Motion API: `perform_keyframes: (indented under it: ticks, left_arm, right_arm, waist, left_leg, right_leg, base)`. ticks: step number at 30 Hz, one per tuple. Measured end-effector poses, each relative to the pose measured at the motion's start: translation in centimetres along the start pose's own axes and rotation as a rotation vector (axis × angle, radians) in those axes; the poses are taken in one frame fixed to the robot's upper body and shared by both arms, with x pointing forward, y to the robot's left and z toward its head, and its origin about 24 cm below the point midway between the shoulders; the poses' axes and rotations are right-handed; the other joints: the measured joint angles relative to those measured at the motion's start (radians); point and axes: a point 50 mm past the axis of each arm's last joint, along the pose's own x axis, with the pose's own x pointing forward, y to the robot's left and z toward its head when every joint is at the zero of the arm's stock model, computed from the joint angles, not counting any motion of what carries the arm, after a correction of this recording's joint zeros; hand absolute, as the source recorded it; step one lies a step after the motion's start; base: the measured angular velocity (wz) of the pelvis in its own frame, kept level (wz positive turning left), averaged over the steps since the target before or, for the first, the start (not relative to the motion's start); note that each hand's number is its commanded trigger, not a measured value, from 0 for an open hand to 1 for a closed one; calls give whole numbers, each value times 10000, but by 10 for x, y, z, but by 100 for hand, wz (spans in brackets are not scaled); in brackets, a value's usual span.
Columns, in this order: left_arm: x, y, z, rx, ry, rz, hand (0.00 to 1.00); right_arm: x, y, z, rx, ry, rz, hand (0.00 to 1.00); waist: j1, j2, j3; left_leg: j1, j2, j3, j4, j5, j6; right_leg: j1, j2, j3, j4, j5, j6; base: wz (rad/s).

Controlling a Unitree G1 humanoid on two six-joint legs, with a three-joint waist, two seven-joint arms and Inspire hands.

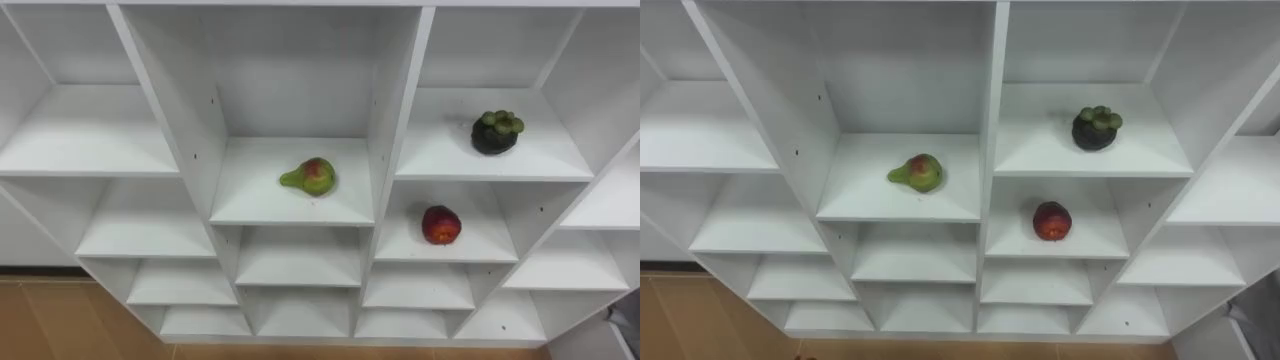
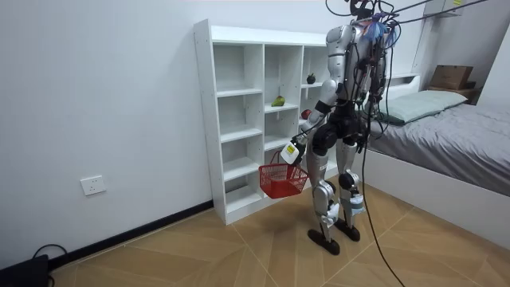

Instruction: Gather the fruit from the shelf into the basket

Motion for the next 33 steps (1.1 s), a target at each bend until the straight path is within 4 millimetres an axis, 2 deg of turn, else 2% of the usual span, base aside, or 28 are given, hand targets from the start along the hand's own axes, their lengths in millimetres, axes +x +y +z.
perform_keyframes:
  ticks: [14, 25, 29, 33]
  left_arm:
    - [0, -2, -1, 71, 98, -127, 100]
    - [0, -2, -3, -131, 208, -116, 100]
    - [0, -2, -3, -126, 202, -76, 100]
    - [0, -2, -1, -125, 122, -51, 100]
  right_arm:
    - [0, -1, -9, -286, 645, -190, 0]
    - [0, -3, -7, -333, 590, -635, 0]
    - [0, -3, -5, -329, 503, -645, 0]
    - [1, -3, -1, -315, 333, -630, 0]
  waist:
    - [-22, -75, 1]
    - [0, -77, 10]
    - [2, -72, 29]
    - [0, -60, 82]
  left_leg:
    - [14, -15, 17, 14, 0, 0]
    - [12, -3, 34, -19, 0, 1]
    - [9, 0, 34, -18, 0, 0]
    - [-4, 3, 34, -20, 0, 0]
  right_leg:
    - [78, 3, 15, 15, 0, 0]
    - [23, 7, 109, 3, 0, 0]
    - [9, 10, 112, -12, 0, 0]
    - [-5, 8, 117, -30, -1, 1]
  base:
    - [0]
    - [0]
    - [0]
    - [0]
